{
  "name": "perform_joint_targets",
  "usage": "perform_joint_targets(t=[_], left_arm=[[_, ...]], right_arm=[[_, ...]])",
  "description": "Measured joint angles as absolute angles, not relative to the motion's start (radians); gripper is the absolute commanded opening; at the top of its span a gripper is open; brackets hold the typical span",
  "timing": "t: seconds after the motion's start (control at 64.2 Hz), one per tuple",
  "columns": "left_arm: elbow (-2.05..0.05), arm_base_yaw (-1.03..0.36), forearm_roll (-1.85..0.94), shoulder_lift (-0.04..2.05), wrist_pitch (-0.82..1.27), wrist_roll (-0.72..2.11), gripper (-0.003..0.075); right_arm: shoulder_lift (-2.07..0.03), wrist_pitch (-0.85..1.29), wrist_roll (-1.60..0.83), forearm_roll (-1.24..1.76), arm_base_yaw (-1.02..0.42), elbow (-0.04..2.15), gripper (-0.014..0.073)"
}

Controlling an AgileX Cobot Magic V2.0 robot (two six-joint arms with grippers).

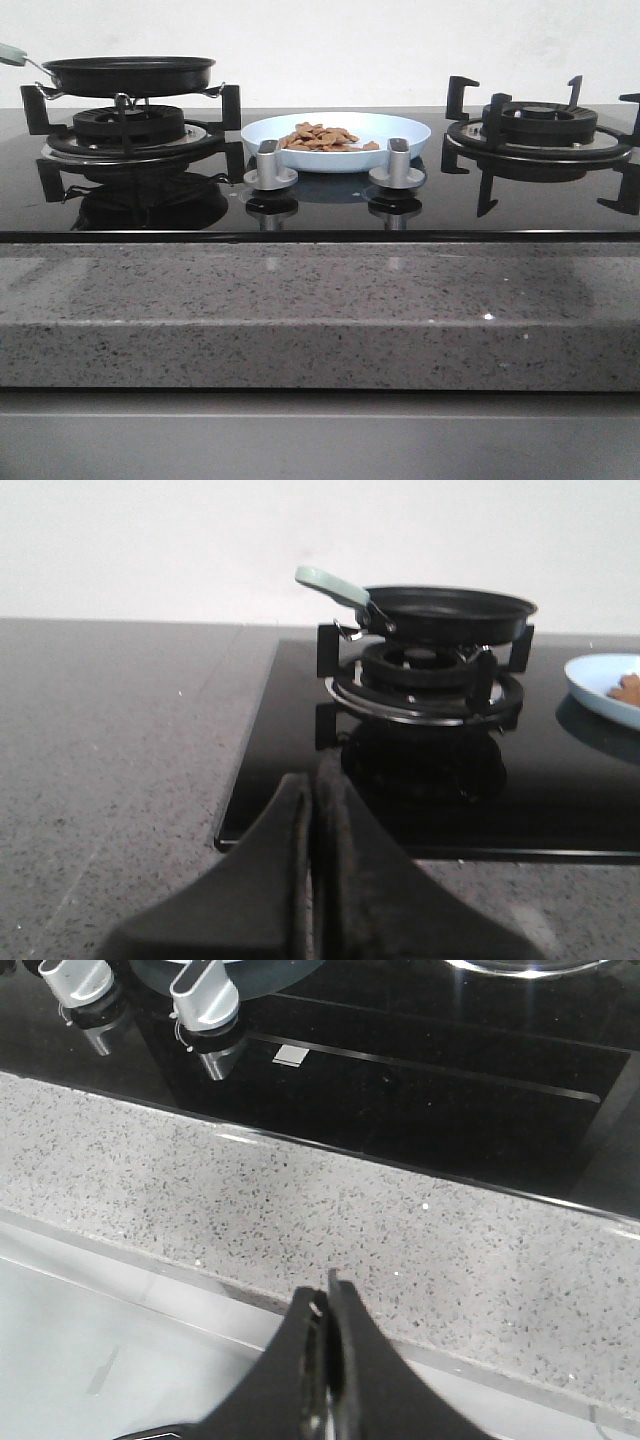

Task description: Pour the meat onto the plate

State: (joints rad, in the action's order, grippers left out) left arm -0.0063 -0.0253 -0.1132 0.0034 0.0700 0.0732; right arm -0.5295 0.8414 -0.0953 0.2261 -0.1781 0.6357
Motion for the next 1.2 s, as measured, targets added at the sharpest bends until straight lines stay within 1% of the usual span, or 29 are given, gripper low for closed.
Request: perform_joint_targets(t=[0.187, 1.059, 1.122, 1.2], left_arm=[[0.003, -0.025, -0.117, -0.003, -0.010, 0.073, -0.0020], [0.003, -0.025, -0.117, -0.003, -0.017, 0.075, -0.0020], [0.003, -0.025, -0.117, -0.003, -0.017, 0.075, -0.0020], [0.003, -0.025, -0.117, -0.003, -0.017, 0.075, -0.0020]], right_arm=[[-0.529, 0.845, -0.095, 0.225, -0.178, 0.636, -0.0069], [-0.523, 0.849, -0.093, 0.223, -0.178, 0.634, -0.0069], [-0.504, 0.830, -0.093, 0.208, -0.176, 0.625, -0.0069], [-0.446, 0.752, -0.093, 0.193, -0.158, 0.580, -0.0069]])
